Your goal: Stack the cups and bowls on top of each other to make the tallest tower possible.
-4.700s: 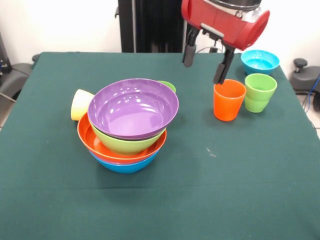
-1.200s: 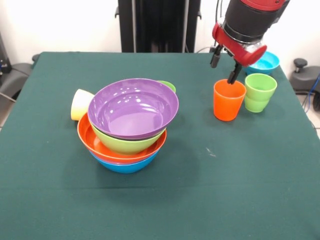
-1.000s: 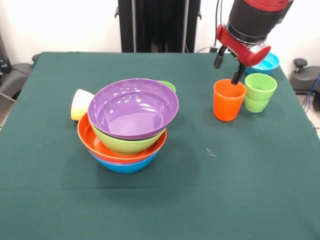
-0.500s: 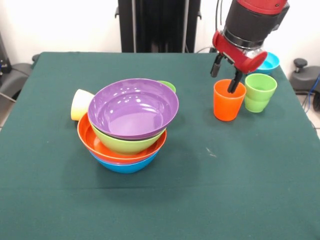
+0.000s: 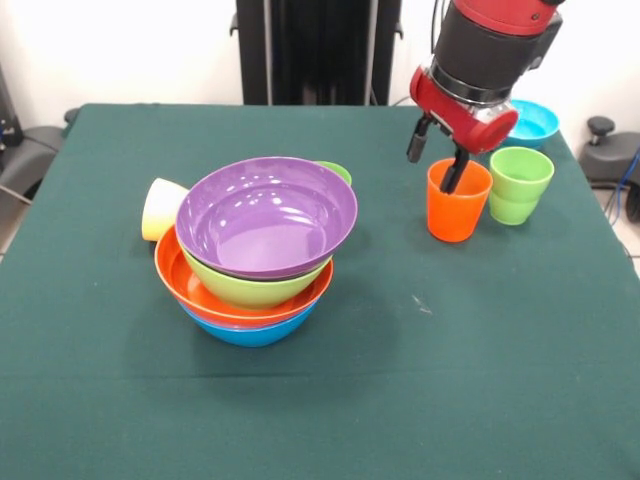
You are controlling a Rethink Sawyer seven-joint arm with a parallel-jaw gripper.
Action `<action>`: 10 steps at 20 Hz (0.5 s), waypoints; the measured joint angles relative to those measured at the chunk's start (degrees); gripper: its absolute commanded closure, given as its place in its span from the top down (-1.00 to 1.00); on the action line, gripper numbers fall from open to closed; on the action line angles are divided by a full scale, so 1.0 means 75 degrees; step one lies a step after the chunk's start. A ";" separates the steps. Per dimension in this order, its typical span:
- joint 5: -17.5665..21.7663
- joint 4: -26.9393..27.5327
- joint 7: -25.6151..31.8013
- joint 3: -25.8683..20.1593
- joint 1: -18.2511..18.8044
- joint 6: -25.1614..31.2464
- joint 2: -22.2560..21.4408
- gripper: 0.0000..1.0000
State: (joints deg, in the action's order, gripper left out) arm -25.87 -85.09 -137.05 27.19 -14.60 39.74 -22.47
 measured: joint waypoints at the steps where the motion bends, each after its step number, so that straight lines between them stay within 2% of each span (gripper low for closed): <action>1: -0.0002 0.0001 0.0000 -0.0002 0.0000 0.0000 0.0020 1.00; 10: -0.0054 0.0001 0.0000 -0.0089 0.0000 -0.0127 0.0326 1.00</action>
State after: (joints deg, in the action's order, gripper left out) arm -26.28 -85.08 -137.05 26.52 -14.60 38.78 -20.02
